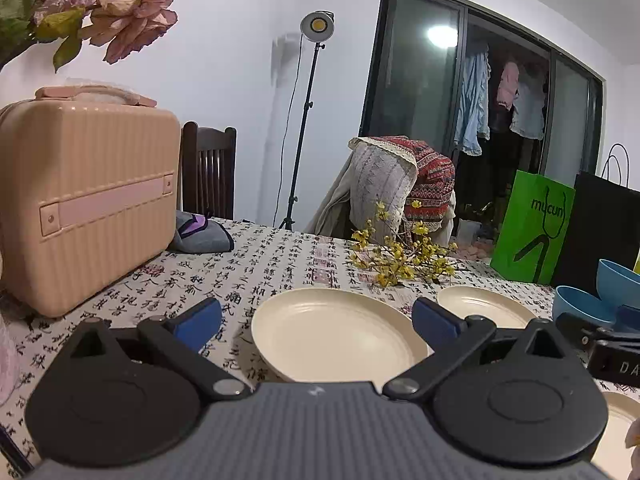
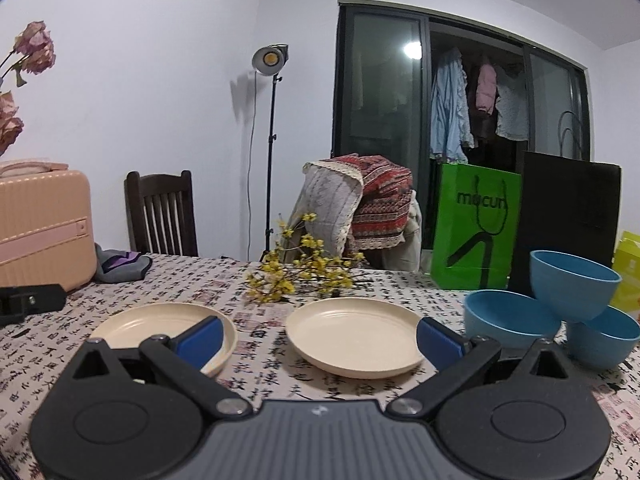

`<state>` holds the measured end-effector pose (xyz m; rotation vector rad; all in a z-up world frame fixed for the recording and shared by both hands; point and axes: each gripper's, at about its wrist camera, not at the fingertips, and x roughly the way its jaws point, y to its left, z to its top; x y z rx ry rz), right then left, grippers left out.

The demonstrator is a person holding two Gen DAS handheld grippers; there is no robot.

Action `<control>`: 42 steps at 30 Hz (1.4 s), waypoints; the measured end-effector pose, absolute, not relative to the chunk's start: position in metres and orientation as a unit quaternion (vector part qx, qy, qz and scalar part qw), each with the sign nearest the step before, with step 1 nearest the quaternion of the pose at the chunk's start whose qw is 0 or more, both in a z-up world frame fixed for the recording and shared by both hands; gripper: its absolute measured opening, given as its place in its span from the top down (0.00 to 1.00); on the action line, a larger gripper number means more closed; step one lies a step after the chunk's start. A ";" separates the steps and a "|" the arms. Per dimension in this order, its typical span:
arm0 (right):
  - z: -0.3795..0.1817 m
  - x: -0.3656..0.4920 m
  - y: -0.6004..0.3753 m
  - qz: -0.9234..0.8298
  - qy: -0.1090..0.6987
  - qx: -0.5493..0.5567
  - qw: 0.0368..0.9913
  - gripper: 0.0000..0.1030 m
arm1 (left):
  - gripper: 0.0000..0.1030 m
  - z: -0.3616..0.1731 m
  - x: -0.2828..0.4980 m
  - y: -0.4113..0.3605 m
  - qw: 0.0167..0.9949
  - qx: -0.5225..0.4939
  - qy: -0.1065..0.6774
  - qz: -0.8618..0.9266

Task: Organize plates and bowls
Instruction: 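Move both grippers toward the two cream plates beside the yellow flowers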

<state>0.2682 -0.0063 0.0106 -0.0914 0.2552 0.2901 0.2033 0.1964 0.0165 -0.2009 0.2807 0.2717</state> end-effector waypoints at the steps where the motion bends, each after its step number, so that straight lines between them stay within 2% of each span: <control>1: 0.011 0.269 -0.002 0.145 0.128 -0.047 0.980 0.00 | 0.00 0.018 0.205 0.198 0.976 -0.100 0.140 0.135; 25: 0.013 0.323 0.067 0.129 0.190 -0.019 0.973 0.00 | 0.00 0.025 0.281 0.255 0.963 -0.130 0.173 0.162; 42: -0.006 0.361 0.113 0.125 0.207 -0.025 0.970 0.00 | 0.00 -0.013 0.293 0.291 0.951 -0.138 0.178 0.210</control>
